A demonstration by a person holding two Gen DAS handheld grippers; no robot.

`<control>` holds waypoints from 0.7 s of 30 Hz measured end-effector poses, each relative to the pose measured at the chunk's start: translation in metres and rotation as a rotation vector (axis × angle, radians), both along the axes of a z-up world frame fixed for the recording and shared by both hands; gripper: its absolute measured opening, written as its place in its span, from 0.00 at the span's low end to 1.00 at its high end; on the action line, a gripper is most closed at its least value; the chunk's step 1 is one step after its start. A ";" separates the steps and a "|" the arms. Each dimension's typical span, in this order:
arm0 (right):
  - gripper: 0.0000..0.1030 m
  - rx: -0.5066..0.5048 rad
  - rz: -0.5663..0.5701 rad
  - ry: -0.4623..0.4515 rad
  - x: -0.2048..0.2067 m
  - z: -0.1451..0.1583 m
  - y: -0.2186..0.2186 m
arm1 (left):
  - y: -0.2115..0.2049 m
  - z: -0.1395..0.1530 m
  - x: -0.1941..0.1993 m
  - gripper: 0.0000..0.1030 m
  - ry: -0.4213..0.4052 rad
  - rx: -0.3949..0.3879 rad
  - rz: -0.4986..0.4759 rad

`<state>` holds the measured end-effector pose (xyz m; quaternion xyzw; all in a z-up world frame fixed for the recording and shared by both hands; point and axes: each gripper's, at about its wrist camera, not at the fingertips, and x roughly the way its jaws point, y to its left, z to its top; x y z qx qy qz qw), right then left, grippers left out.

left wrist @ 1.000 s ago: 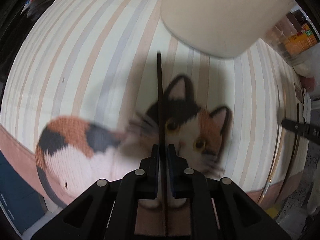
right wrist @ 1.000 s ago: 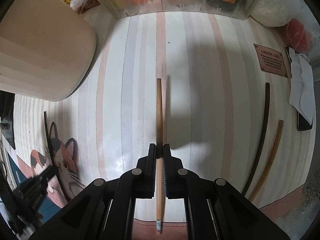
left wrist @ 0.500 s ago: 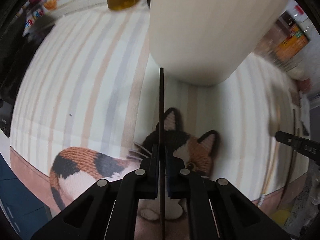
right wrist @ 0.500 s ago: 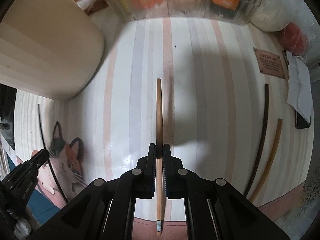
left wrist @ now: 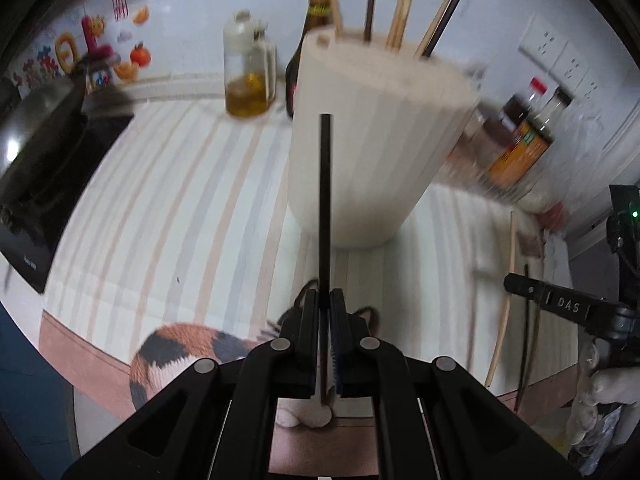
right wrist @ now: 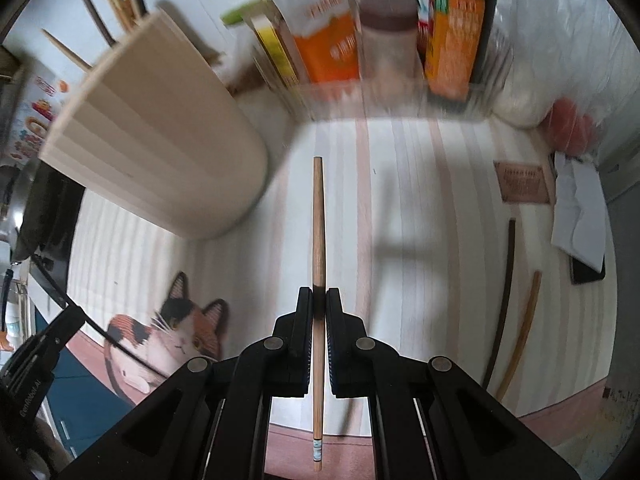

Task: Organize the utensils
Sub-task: 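Lift the dark and light chopsticks in both tools above the cream holder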

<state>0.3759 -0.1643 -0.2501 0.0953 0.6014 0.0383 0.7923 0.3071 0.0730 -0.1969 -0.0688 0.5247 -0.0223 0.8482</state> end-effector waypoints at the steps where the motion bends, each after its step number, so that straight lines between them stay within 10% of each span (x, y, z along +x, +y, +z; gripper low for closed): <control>1: 0.06 0.000 0.002 -0.012 0.002 0.004 0.002 | 0.001 0.005 0.001 0.03 -0.017 -0.008 0.002; 21: 0.06 0.064 0.018 -0.180 0.015 0.085 0.012 | 0.029 0.119 -0.005 0.03 -0.320 -0.037 0.053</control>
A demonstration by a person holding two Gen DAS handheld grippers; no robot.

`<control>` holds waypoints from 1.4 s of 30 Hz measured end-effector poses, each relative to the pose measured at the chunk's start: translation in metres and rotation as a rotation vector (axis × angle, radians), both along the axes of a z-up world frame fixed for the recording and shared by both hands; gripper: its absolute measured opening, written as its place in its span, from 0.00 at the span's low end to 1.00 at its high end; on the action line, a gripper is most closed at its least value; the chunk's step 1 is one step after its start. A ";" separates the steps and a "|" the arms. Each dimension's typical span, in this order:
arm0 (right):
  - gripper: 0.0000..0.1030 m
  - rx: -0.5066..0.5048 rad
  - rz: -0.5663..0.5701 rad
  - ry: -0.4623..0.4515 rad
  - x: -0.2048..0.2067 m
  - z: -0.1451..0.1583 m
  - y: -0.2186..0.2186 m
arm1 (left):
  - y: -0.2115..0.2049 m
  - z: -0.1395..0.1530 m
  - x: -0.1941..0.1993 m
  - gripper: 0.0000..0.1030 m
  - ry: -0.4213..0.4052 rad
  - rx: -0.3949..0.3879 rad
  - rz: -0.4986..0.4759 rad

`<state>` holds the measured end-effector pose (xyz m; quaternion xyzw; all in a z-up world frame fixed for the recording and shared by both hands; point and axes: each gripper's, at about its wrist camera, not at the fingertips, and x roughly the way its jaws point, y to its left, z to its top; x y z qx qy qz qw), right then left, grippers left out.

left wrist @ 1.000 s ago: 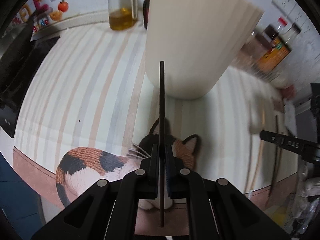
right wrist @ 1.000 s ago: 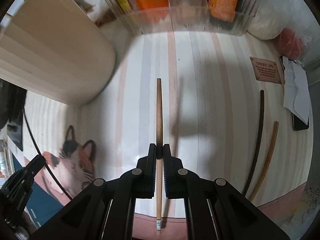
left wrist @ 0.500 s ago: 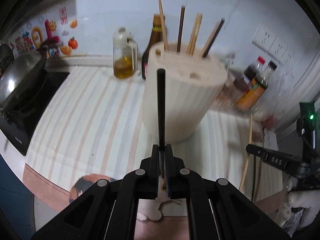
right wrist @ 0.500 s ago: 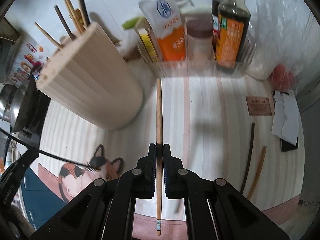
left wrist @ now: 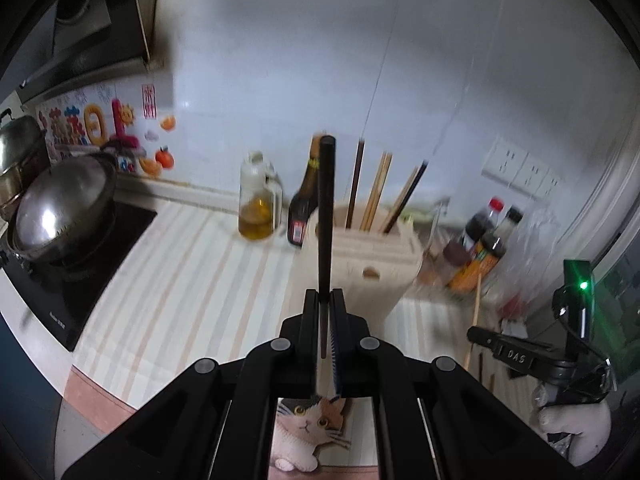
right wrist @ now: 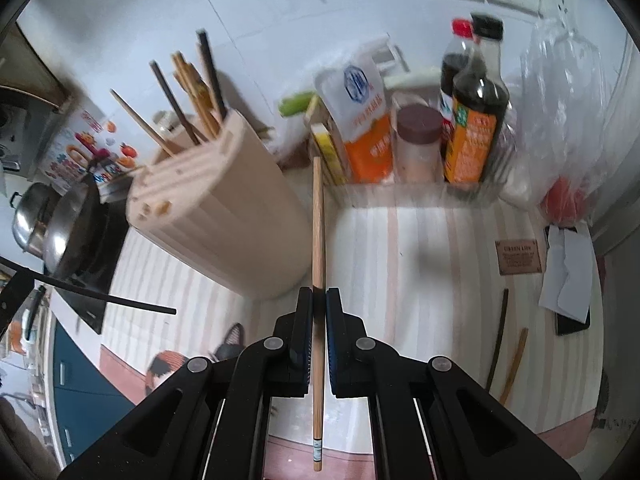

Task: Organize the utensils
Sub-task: 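Lift the dark and light chopsticks in both tools above the cream holder, then lower both chopsticks into the holder slots and open both tools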

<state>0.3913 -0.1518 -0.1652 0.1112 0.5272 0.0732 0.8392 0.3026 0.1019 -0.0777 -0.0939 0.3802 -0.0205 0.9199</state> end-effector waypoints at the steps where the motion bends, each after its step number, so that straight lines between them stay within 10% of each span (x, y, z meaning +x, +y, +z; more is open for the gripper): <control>1: 0.06 0.013 0.002 -0.018 0.001 0.010 0.001 | 0.002 0.009 -0.001 0.03 -0.017 -0.005 0.001; 17: 0.06 0.085 0.008 -0.428 0.080 0.169 0.044 | -0.006 0.106 0.042 0.03 -0.195 -0.065 -0.045; 29: 0.06 0.075 -0.014 -0.529 0.157 0.135 0.062 | -0.026 0.048 0.144 0.03 -0.013 -0.087 -0.102; 42: 0.06 0.072 0.005 -0.633 0.149 0.116 0.059 | -0.036 0.004 0.168 0.03 0.101 -0.117 -0.118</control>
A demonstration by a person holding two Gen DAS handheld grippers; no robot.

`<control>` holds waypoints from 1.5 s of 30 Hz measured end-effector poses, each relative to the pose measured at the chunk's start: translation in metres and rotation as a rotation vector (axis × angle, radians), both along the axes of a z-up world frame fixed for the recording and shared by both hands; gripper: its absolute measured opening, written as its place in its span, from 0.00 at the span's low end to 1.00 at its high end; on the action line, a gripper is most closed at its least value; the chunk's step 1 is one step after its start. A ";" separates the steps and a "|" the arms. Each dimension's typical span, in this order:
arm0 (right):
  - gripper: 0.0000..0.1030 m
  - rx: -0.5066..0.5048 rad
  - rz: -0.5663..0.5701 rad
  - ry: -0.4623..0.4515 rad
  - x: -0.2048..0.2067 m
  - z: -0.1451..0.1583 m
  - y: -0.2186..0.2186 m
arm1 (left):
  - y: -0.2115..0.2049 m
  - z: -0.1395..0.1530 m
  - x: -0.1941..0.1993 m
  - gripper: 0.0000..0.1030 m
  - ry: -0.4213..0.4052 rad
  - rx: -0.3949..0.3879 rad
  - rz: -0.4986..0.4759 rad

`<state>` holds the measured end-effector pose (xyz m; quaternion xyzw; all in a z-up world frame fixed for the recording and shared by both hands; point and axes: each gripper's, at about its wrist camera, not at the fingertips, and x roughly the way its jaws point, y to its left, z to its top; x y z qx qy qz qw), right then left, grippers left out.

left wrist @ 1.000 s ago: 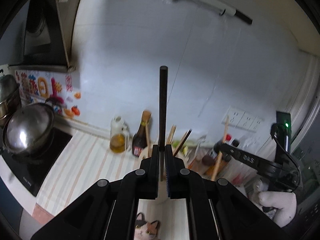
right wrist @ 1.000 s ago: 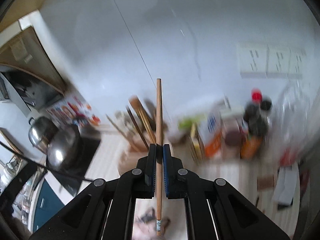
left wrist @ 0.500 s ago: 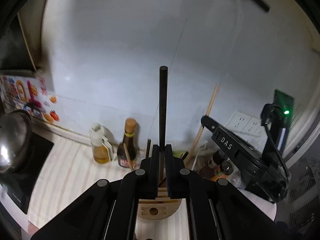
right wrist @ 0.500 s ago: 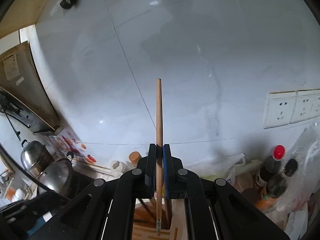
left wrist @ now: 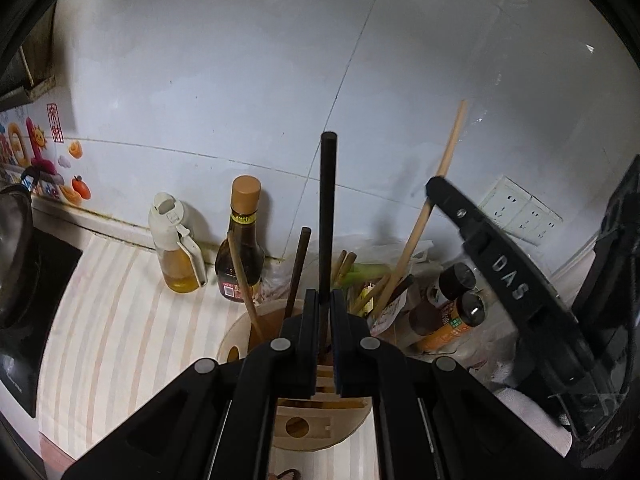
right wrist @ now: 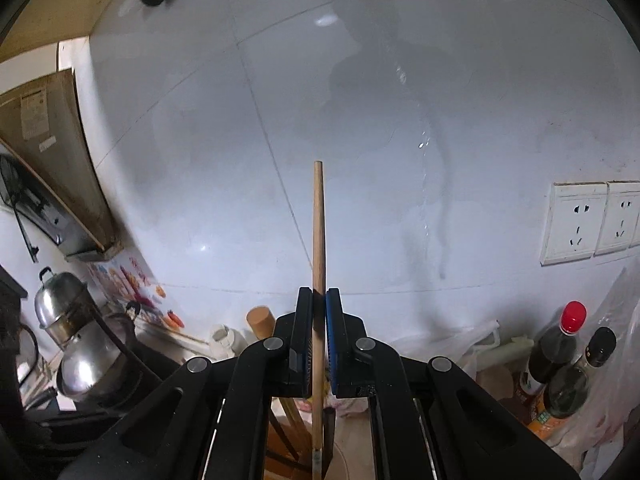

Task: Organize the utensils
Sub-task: 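Lower both chopsticks into the holder slots and open both tools, then grasp a dark chopstick with the left tool while the right tool grasps a light chopstick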

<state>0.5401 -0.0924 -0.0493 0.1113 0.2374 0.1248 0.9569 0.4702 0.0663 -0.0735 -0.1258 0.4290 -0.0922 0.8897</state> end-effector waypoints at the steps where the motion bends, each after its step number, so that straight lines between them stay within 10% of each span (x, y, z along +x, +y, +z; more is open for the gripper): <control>1: 0.06 0.003 -0.004 -0.009 0.000 0.000 0.000 | 0.001 -0.001 0.001 0.03 0.003 -0.006 0.001; 11: 0.07 0.000 0.056 0.022 -0.011 -0.017 0.002 | -0.002 -0.005 0.003 0.04 0.050 -0.033 -0.008; 14: 0.30 0.023 0.098 0.070 -0.019 -0.020 -0.006 | 0.000 0.001 0.000 0.08 0.080 -0.040 0.003; 16: 0.58 0.055 0.100 0.079 -0.030 -0.017 -0.018 | 0.002 0.010 -0.006 0.21 0.068 -0.012 0.022; 18: 0.59 0.065 0.079 0.073 -0.045 -0.010 -0.033 | 0.004 0.020 -0.014 0.80 0.037 0.027 0.049; 19: 0.61 0.066 0.069 0.079 -0.049 -0.007 -0.038 | 0.007 0.027 -0.022 0.89 0.006 0.041 0.075; 30: 0.78 0.052 -0.161 0.290 -0.133 -0.025 -0.133 | -0.001 0.016 -0.087 1.00 -0.064 0.219 0.155; 40: 0.79 0.011 -0.354 0.675 -0.200 -0.157 -0.236 | -0.082 -0.108 -0.114 1.00 0.191 0.249 0.023; 45: 0.56 0.000 -0.383 0.919 -0.223 -0.245 -0.270 | -0.139 -0.175 -0.126 1.00 0.319 0.294 -0.069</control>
